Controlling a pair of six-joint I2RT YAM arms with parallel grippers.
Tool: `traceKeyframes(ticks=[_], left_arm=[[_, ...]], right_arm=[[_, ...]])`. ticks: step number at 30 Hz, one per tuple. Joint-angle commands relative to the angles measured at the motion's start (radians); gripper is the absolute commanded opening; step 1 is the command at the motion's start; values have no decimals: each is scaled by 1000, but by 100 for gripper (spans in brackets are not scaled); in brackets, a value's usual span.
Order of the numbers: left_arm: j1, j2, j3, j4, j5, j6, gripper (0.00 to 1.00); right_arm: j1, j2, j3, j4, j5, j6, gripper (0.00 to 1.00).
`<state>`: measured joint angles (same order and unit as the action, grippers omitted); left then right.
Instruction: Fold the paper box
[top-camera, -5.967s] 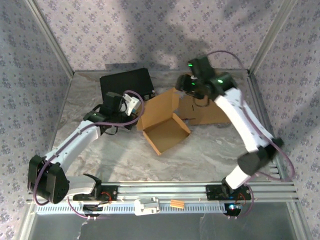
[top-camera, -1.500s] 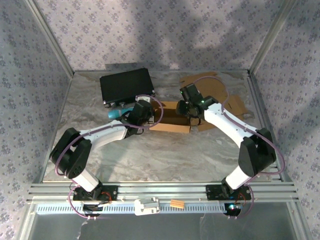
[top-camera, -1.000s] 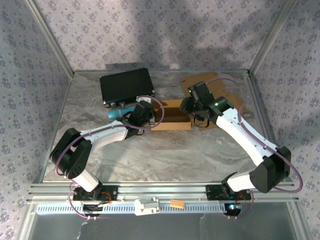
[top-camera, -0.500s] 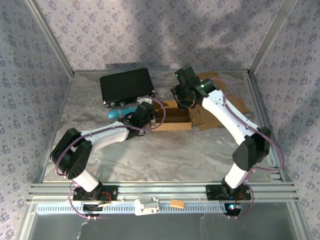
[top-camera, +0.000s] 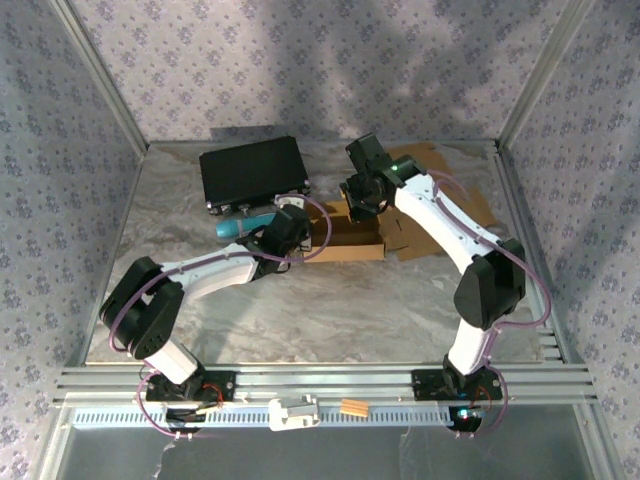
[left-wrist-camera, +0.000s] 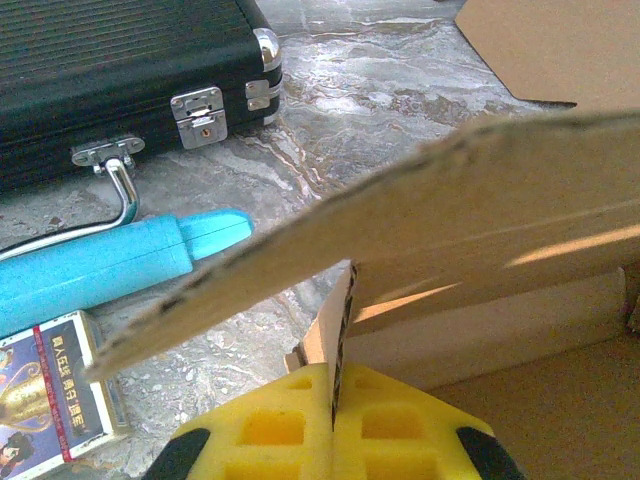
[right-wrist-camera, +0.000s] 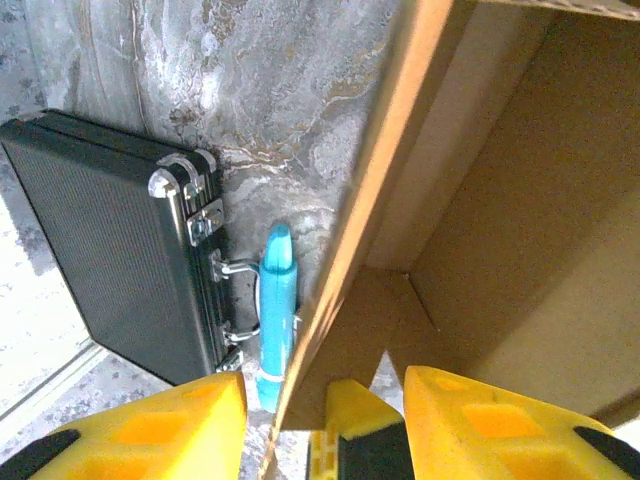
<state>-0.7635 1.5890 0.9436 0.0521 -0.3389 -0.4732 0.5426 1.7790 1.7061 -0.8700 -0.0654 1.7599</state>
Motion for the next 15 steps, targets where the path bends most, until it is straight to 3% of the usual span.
traceKeyframes(ticks=[1, 7, 15], left_arm=[[-12, -3, -32, -126, 8, 1, 0], [-13, -3, -31, -124, 6, 3, 0], [-13, -14, -37, -127, -8, 4, 0]], right_arm=[[-13, 15, 13, 8, -8, 23, 45], [-29, 35, -7, 7, -43, 16, 36], [-42, 9, -65, 39, -77, 10, 12]])
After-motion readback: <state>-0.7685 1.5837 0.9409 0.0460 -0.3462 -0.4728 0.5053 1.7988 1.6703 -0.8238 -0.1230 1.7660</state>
